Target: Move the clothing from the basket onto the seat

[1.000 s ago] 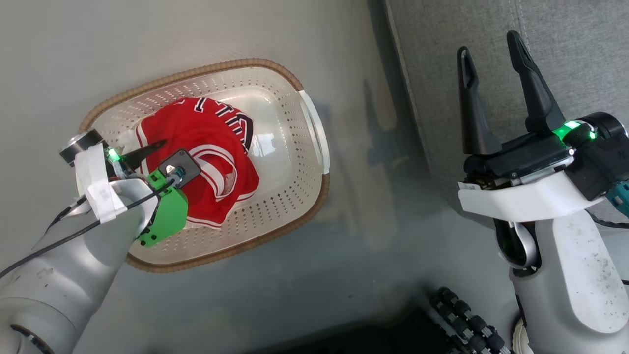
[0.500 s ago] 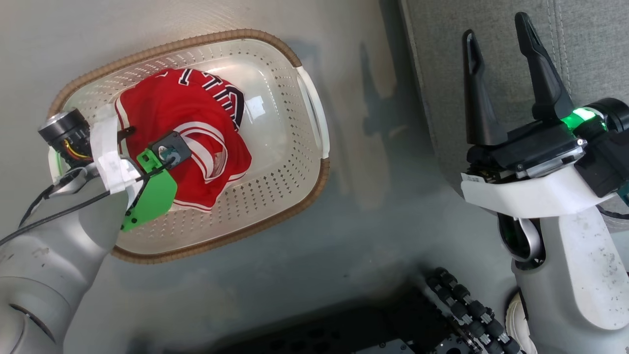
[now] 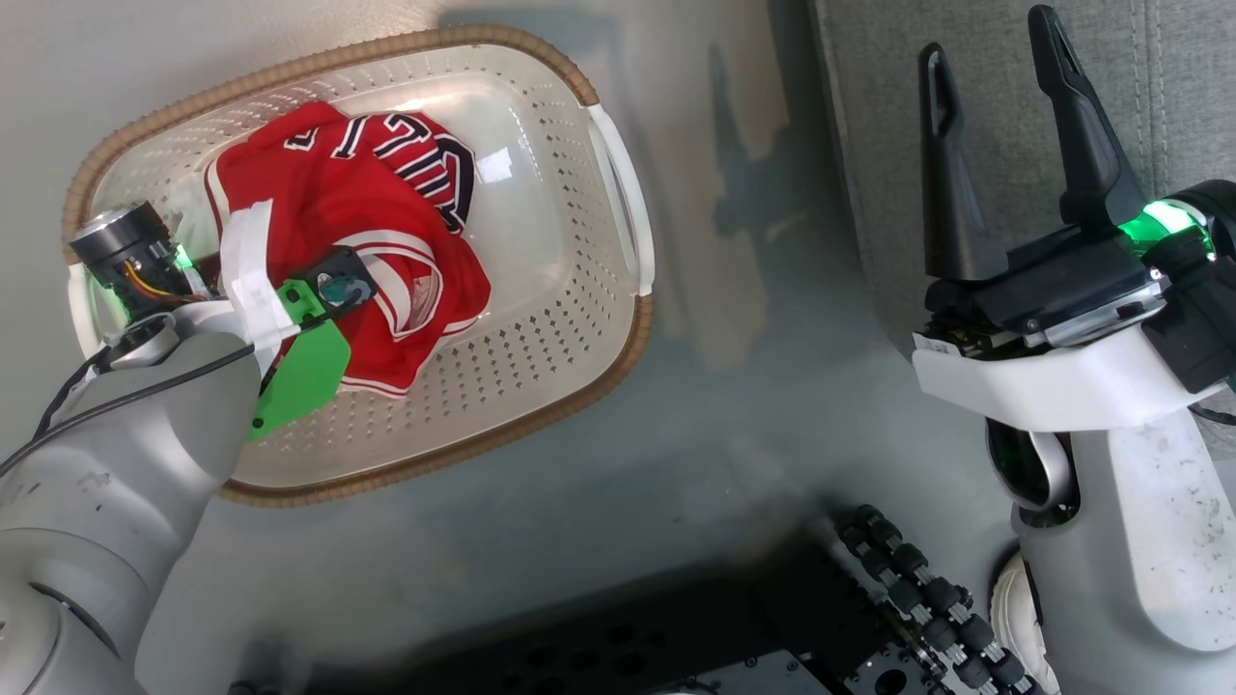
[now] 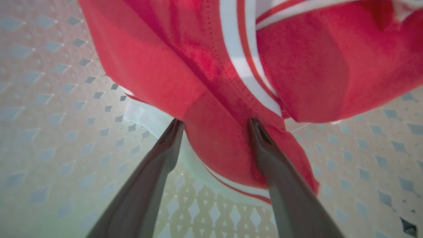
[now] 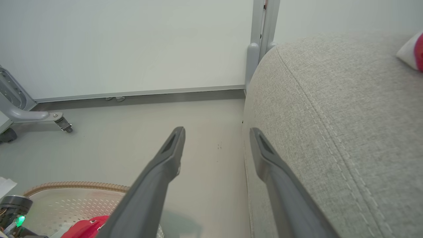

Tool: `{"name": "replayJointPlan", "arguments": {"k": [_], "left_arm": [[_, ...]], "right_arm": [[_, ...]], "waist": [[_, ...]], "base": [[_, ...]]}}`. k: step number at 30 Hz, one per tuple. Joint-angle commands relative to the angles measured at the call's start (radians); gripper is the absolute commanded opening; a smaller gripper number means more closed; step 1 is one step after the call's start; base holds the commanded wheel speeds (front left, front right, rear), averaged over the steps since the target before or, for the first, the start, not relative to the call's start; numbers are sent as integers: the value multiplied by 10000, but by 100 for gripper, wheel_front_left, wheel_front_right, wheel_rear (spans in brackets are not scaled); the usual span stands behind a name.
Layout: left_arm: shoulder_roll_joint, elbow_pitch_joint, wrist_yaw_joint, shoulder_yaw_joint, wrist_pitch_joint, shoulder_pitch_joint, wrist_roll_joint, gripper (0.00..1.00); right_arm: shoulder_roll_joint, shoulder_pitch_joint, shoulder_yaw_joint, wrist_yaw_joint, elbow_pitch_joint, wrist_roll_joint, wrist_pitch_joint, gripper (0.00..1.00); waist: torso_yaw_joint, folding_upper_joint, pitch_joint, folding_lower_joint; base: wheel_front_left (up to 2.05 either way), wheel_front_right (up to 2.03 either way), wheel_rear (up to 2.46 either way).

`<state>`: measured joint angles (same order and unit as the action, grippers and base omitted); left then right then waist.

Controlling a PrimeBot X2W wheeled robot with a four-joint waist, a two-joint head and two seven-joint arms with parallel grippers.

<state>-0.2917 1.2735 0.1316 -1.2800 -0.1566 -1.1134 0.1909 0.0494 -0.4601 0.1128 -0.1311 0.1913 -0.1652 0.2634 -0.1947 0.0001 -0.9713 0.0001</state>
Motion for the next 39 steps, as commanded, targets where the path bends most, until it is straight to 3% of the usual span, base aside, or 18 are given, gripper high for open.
{"name": "replayJointPlan", "arguments": {"k": [1,4,5,6,20,39], "left_arm": [[-91,77,-23,-5,-79,-162,4,100],[-88,101,-23,-7,-294,-186,93,100],[-80,108,-23,-9,-402,-142,64,31],[-71,111,-23,-11,-469,-109,27,0],[230,-114,-23,-16,102,134,-240,0],[1552,-817,-23,-16,2040,1255,1008,0]], "right_arm": [[21,-81,-15,7,69,72,19,100],[21,-95,-5,7,114,73,19,100],[21,-98,1,7,130,70,19,100],[21,-96,3,7,139,73,19,100],[21,-185,2,7,-38,47,19,100],[24,563,-250,7,-784,329,19,100]], "waist": [[-1,-1,-76,-1],[-7,-1,-153,-1],[-15,-1,-176,-1],[-19,-1,-188,-1],[15,-1,202,-1],[698,-1,2816,-1]], "base": [[0,0,0],[0,0,0],[0,0,0],[0,0,0],[0,0,0],[0,0,0]]}}
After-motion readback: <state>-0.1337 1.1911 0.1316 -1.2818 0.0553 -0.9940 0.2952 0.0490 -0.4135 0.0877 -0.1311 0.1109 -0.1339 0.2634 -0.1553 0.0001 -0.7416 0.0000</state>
